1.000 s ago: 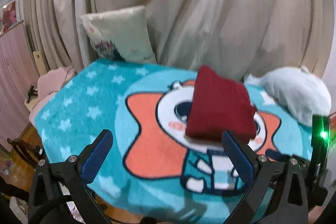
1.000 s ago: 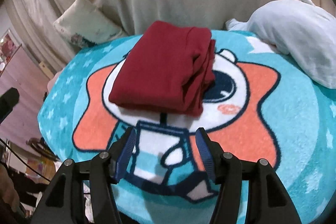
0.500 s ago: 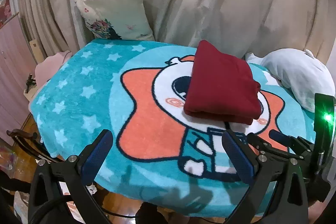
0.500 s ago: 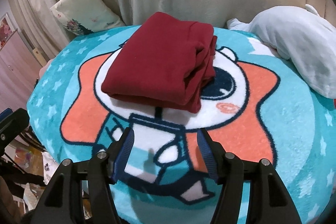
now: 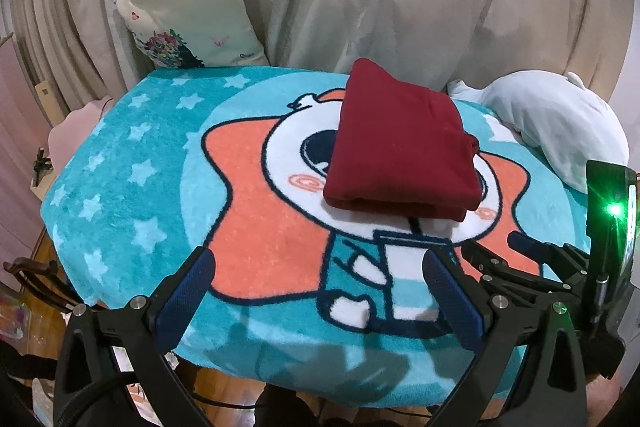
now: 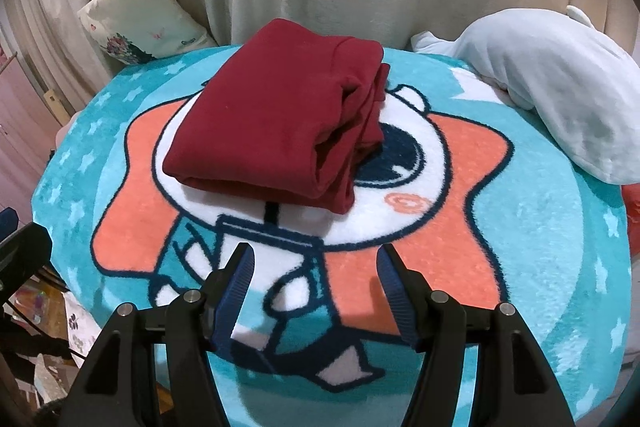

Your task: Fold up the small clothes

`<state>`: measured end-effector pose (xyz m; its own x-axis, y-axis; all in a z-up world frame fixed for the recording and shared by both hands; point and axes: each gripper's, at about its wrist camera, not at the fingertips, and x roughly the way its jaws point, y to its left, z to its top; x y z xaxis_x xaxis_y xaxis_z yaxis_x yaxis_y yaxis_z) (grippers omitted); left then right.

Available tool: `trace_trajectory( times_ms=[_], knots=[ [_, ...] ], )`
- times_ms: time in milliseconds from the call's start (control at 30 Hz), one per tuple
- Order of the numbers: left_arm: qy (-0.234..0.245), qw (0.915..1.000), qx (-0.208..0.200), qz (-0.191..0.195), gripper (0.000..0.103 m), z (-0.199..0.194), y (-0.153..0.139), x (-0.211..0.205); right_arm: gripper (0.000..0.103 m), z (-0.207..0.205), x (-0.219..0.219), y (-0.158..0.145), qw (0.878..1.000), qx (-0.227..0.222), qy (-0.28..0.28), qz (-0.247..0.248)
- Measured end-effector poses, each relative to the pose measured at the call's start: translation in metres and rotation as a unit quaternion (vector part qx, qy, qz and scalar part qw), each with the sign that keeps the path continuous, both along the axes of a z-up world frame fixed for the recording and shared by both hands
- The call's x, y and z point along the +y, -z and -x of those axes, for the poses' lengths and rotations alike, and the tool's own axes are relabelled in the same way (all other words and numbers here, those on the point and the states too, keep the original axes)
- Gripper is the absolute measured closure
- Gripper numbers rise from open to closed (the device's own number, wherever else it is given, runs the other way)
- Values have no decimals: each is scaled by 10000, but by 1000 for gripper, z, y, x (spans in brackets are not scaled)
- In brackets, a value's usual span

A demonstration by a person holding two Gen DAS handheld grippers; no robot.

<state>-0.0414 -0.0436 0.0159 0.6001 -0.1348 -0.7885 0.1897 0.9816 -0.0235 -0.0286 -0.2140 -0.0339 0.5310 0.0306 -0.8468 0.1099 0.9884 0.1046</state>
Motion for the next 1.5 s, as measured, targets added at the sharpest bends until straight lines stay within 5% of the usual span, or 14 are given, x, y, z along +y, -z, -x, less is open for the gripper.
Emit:
trace_trajectory(
  times_ms=[1500],
  knots=[
    [78, 9994, 313, 108, 0, -1, 14, 12, 35, -2, 12, 8, 9993, 230, 114, 275]
  ],
)
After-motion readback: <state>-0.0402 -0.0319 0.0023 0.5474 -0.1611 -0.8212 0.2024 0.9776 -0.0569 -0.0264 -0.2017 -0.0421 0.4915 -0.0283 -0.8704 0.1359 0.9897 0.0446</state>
